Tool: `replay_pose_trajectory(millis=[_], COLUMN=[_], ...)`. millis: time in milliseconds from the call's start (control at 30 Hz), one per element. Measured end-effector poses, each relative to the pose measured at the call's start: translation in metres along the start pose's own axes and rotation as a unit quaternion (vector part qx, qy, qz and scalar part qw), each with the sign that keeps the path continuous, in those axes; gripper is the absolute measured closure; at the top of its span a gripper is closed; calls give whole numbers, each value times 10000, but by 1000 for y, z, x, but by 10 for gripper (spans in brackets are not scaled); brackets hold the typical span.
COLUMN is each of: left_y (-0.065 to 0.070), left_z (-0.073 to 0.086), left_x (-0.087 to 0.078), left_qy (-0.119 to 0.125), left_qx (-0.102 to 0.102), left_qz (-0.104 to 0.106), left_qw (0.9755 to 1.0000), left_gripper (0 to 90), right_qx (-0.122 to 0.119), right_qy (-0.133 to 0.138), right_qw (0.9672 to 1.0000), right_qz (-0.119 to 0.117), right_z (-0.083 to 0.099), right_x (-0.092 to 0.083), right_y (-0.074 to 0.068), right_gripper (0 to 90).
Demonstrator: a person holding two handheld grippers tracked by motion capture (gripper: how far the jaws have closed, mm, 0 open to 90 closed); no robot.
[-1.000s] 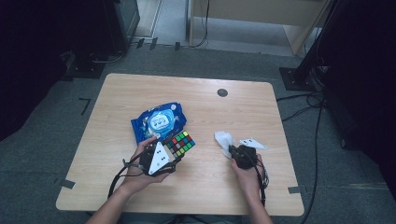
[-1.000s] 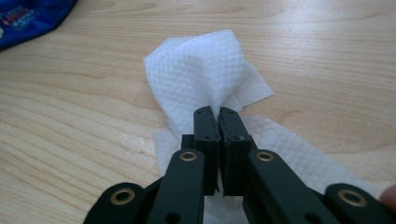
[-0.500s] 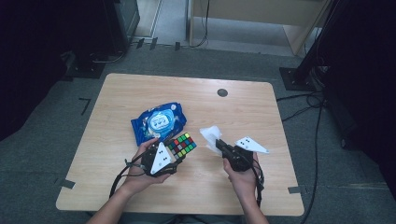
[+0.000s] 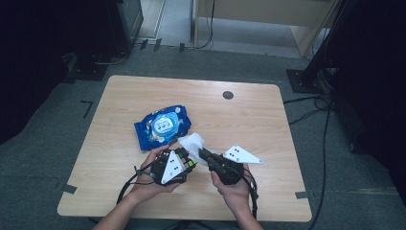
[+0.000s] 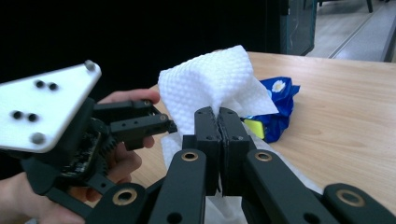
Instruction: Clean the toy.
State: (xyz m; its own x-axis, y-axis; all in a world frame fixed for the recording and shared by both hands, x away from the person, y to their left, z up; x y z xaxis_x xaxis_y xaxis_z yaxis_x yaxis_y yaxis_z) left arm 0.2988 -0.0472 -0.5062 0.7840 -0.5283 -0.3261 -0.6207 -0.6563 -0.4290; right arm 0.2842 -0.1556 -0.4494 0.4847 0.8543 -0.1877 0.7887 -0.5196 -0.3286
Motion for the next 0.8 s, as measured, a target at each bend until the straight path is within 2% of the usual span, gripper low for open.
replay_pose_trajectory(millis=[100, 300, 467, 500, 600, 700, 800], left_y=[0, -1, -3, -4, -7, -9, -9], left_z=[-3, -7, -7, -7, -7, -3, 0], left_x=[-3, -6, -7, -7, -7, -5, -3], left_qy=[65, 148, 171, 177, 170, 88, 10], left_qx=[67, 44, 21, 3, -47, -66, -82], left_qz=[-63, -48, -36, -19, -36, -43, -37], left_qw=[9999, 9999, 9998, 9998, 9998, 9999, 10000], left_gripper=[345, 345, 345, 345, 344, 344, 344], right_qx=[41, 82, 171, 267, 406, 346, 166], right_qy=[-7, 41, -111, -208, -252, -92, 73], right_qw=[10000, 9997, 9979, 9969, 9951, 9960, 9980], right_qz=[22, 230, 611, 705, 865, 820, 606], right_z=[5, 6, 15, 19, 26, 18, 4], right_x=[3, -2, -6, -8, -12, -16, -17], right_y=[2, 14, 38, 46, 58, 53, 35], right_gripper=[888, 886, 886, 886, 887, 888, 887])
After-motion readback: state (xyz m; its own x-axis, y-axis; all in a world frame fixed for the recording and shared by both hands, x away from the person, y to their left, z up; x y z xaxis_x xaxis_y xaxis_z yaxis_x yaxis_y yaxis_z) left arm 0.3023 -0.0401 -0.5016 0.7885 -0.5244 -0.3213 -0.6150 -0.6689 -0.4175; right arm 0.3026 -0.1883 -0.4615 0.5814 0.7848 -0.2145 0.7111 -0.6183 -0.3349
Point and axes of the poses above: each handheld gripper's, and its own axes: x roughly forward along the jaws, z roughly out of its underside, y roughly to its right, the point moved 8 cm from there along x, roughly forward along the jaws, and after that the axes turned 15 degrees about -z, right-handed, at the moved point
